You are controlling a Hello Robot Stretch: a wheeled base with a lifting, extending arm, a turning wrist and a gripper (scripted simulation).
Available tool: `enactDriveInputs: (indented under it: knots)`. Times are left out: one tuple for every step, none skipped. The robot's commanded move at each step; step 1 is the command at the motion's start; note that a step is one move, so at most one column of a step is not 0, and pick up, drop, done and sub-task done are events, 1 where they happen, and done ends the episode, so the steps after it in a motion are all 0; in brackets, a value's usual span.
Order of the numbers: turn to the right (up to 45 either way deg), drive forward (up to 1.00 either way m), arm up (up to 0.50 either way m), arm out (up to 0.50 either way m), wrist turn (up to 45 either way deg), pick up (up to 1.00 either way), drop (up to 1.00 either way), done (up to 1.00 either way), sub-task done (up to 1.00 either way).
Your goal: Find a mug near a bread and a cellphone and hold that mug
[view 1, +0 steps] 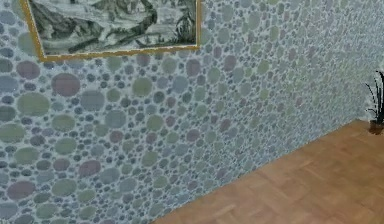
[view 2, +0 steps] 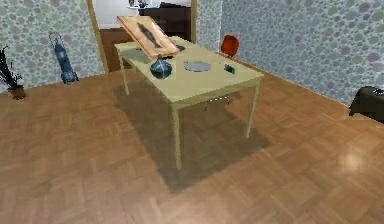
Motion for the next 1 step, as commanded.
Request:
enactDriveInputs:
  knots:
    - [45.0, 0.0, 0.0, 0.0, 0.0, 0.0, 0.0, 0.0, 0.0]
